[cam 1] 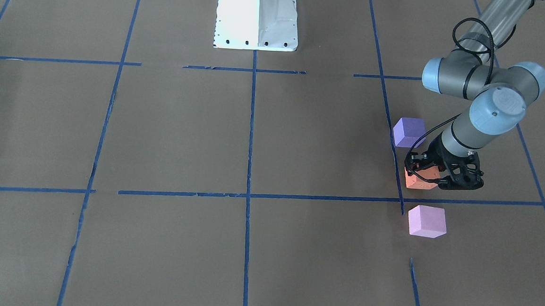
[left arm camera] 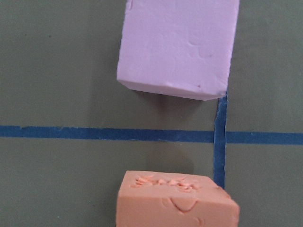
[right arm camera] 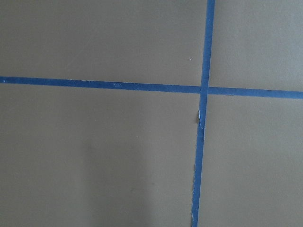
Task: Arrange blocks in a line
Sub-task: 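Carry the orange cube with the left gripper between the pink and purple cubes, then open the left gripper and lift it away from the orange cube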
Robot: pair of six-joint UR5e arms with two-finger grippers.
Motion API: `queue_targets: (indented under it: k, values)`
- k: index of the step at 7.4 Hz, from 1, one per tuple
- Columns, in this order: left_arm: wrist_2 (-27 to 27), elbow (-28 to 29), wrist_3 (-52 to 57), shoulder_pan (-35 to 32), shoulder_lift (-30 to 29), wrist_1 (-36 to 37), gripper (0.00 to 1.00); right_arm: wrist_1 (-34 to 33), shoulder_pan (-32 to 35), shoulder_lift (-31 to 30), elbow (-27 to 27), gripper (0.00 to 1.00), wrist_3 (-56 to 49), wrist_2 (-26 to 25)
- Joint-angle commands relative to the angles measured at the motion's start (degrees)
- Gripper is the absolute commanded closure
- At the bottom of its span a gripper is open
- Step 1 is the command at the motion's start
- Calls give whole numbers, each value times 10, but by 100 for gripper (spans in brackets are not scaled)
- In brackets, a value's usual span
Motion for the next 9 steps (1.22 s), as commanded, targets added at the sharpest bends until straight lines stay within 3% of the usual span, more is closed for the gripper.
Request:
queue_targets:
  k: [1,5,7,9]
  values:
    - [-1,0,-3,-1,2,-1,0,0,0,0,0,0,0,0]
    - [-34,-30,38,-86,9,27,0,0,0,0,0,0,0,0]
    - [-31,-59,242,-182,14,155,0,0,0,0,0,0,0,0]
    - [-27,-54,438,-290,57,189,0,0,0,0,0,0,0,0]
